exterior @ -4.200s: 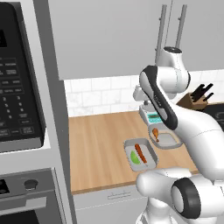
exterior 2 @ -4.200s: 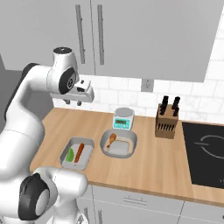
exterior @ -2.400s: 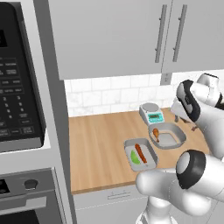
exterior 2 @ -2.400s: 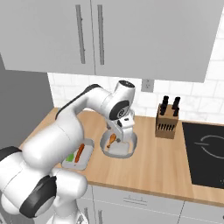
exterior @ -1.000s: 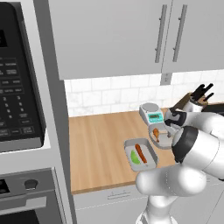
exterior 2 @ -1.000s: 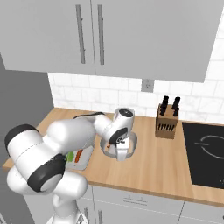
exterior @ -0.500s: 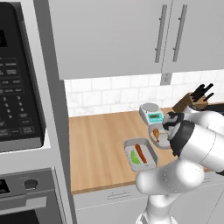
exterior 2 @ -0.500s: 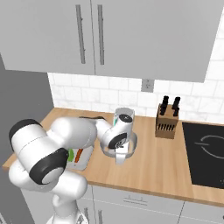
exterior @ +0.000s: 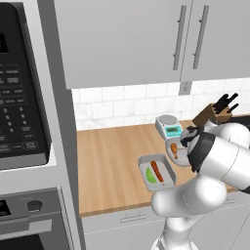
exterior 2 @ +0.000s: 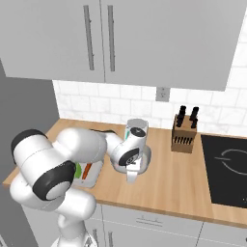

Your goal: Take the meat container that has the chicken drumstick and place it on the second highest rack of the freezer. Then take the vegetable container that has the carrot and lemon wedge and place it on the highest rack of the freezer.

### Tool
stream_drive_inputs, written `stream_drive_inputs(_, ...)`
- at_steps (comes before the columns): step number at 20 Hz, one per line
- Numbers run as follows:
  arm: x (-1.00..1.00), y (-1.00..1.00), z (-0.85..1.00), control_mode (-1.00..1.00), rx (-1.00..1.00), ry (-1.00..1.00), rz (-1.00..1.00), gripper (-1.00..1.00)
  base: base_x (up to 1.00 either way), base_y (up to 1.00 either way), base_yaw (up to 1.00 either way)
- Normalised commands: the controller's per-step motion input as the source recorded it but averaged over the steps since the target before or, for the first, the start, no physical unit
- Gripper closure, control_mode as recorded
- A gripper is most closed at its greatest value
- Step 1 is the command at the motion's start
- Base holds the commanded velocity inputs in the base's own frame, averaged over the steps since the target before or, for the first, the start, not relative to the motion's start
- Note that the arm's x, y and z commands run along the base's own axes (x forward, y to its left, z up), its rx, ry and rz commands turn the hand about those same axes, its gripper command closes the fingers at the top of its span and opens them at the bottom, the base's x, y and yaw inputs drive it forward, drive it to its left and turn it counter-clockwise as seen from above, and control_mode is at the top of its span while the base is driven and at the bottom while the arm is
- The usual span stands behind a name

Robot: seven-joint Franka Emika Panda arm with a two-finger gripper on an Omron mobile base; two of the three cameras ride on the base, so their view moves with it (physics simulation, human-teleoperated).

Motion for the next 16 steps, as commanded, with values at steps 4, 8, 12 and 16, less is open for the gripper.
stream_drive_inputs(4, 0.05, 0.0, -0.08, -1.0, 0.0, 0.0, -0.01, -1.0, 0.0, 0.0, 0.0)
stream_drive_inputs(8, 0.0, 0.0, 0.0, -1.0, 0.0, 0.0, 0.0, -1.0, 0.0, 0.0, 0.0)
stream_drive_inputs(12, 0.0, 0.0, 0.0, -1.0, 0.0, 0.0, 0.0, 1.0, 0.0, 0.0, 0.0)
stream_drive_inputs(16, 0.0, 0.0, 0.0, -1.0, 0.0, 0.0, 0.0, 1.0, 0.0, 0.0, 0.0)
